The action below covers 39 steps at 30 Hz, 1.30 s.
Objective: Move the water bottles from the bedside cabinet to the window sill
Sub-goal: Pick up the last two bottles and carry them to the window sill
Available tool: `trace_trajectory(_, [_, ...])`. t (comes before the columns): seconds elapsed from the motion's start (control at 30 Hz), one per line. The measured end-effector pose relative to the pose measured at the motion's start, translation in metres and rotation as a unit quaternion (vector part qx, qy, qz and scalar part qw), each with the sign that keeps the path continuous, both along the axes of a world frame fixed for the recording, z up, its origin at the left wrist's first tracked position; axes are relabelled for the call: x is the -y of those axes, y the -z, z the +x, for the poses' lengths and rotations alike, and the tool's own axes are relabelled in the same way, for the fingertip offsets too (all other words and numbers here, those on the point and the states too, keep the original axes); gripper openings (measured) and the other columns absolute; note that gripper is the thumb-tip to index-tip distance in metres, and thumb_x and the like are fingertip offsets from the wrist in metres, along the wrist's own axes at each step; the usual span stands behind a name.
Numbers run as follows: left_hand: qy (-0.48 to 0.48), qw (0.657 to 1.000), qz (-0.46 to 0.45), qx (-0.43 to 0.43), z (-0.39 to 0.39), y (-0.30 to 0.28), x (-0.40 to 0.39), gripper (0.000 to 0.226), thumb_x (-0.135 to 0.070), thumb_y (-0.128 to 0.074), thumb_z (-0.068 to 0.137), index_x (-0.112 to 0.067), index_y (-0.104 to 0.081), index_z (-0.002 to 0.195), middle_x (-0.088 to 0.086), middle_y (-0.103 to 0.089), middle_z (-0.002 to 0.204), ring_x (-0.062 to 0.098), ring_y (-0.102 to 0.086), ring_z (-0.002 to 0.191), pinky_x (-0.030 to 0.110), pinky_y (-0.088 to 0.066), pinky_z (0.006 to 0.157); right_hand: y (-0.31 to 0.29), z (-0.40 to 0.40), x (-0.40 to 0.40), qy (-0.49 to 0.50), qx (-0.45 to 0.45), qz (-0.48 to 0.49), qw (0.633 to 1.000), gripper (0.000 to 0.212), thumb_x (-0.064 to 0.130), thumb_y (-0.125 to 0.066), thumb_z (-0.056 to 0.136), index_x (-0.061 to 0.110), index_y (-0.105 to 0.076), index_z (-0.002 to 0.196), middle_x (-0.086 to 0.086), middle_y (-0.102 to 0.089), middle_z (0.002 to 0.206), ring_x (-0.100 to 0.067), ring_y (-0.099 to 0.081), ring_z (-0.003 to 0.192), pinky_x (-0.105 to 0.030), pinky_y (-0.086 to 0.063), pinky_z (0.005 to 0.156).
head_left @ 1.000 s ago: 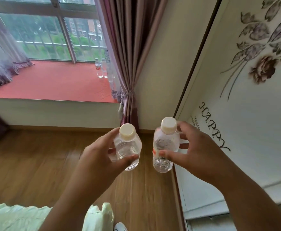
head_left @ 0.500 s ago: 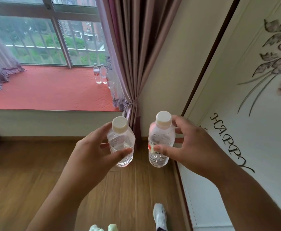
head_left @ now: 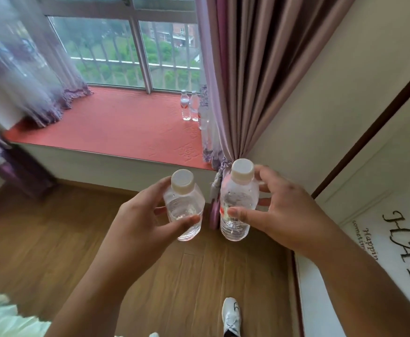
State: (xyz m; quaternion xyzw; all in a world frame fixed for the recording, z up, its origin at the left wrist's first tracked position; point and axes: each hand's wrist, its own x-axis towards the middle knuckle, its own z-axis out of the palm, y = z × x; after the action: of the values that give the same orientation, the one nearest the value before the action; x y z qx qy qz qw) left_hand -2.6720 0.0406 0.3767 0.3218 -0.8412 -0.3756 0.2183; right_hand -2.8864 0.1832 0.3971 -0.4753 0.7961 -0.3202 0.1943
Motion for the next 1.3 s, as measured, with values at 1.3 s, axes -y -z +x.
trace_trajectory(1.3, [-0.091,0.996,0.021,0.007,-0.032,0.000,0.323,0.068,-0.051,-0.083,0.071,-0.047,-0.056,0.133,-0.035,-0.065,0.112,-0.021,-0.056,0.100,-0.001,-0.041,0.072,-0.002,-0.045,0.363,-0.091,0.011,-0.006,0.996,0.074,0.052,-0.085,0.072,0.046,-0.046,0.135,0.023,-0.059,0.128,-0.003,-0.058,0.116,-0.038,-0.054,0.100])
